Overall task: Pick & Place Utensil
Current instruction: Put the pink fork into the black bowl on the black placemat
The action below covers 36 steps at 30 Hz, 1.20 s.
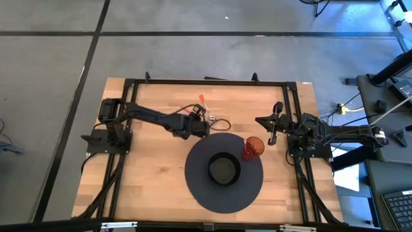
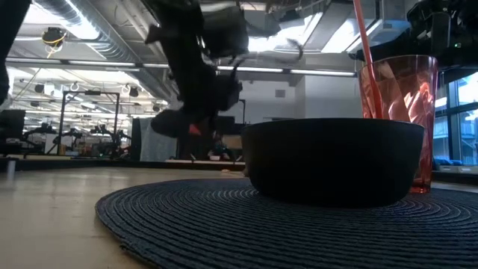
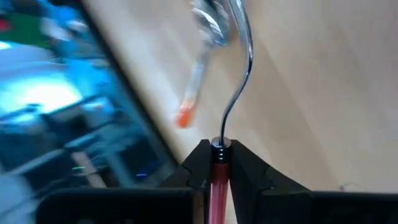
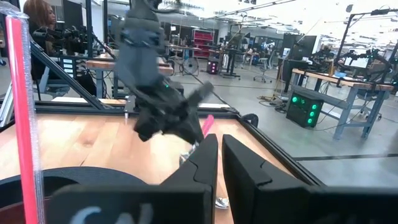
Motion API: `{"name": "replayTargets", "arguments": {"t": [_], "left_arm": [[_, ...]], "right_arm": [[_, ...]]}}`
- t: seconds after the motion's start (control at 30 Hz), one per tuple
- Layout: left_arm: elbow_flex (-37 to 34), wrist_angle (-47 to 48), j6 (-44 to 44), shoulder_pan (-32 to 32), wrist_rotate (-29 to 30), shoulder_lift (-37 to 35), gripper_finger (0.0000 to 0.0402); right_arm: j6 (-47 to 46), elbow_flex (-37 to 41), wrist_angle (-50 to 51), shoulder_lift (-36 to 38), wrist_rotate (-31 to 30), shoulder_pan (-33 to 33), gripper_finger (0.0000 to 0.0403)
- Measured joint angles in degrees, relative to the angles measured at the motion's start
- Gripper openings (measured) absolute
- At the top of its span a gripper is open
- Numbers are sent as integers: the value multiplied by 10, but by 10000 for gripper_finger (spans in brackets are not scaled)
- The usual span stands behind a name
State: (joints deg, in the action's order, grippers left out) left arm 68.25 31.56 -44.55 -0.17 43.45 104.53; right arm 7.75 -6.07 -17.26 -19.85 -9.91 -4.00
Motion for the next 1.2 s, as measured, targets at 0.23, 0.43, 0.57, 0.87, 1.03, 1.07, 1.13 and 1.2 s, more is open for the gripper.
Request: {"name": "replayTargets", "arguments": {"t": [0.23,0.43,0.57,0.87,1.03,1.07,1.13,1.2], "left_arm": [[1,-26,-67,-83,102,-16,27],[1,-61,-114,-134,132,-15,27],[1,-94,-148,-157,143,-15,27],[1,-214,-239,-185,135,-15,27],[1,-269,-287,-189,134,-15,27],[1,-273,-293,-190,131,-15,27],[1,-273,-302,-192,120,-15,27],[1,-272,-310,-195,109,-15,27]], "right_arm": [[-2,0,0,0,0,0,26],[-2,0,0,0,0,0,26],[-2,0,0,0,0,0,26],[-2,0,0,0,0,0,26],[-2,0,0,0,0,0,26],[-2,0,0,0,0,0,26],[-2,0,0,0,0,0,26],[-2,0,0,0,0,0,26]]}}
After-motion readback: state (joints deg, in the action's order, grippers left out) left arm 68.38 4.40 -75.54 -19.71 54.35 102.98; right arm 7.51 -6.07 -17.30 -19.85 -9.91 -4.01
